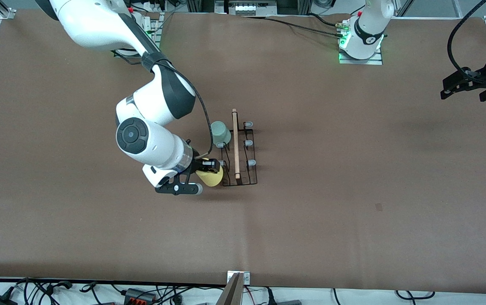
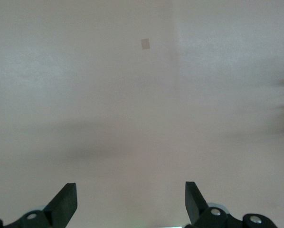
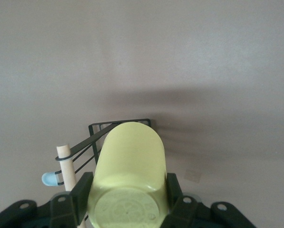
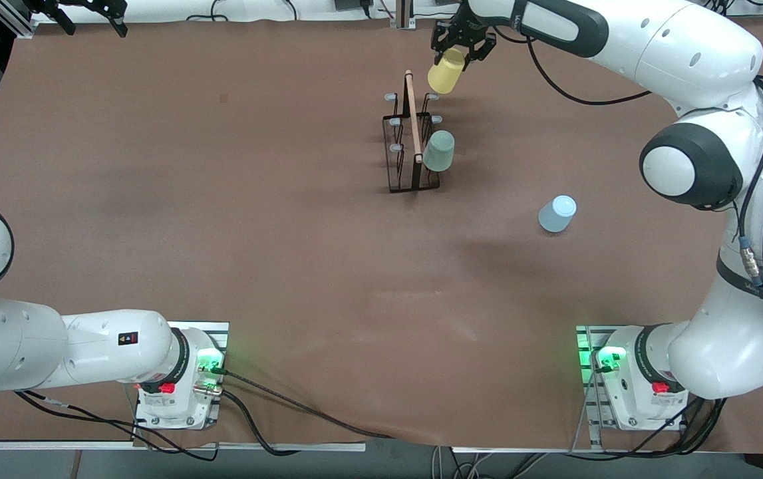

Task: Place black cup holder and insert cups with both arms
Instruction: 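Carry the yellow cup to the rack and lower it onto a peg, then open the right gripper and release the yellow cup on the rack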

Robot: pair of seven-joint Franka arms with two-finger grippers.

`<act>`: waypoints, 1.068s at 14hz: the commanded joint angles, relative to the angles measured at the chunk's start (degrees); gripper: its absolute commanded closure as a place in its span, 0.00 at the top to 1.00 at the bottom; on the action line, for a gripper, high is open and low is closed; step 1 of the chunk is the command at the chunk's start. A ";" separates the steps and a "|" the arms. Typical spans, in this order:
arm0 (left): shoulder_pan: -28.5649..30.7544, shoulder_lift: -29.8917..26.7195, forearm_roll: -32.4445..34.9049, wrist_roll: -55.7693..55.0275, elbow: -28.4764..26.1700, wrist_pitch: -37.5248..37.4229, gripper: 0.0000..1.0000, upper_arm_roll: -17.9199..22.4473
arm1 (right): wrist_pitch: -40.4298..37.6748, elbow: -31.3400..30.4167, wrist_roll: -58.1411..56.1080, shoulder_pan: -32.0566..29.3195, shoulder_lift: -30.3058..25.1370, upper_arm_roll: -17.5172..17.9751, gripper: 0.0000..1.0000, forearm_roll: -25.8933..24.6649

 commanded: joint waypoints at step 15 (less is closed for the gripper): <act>0.41 -0.55 -1.67 1.51 0.16 -0.80 1.00 0.04 | 0.87 -2.34 3.58 3.60 2.73 0.37 1.00 -4.51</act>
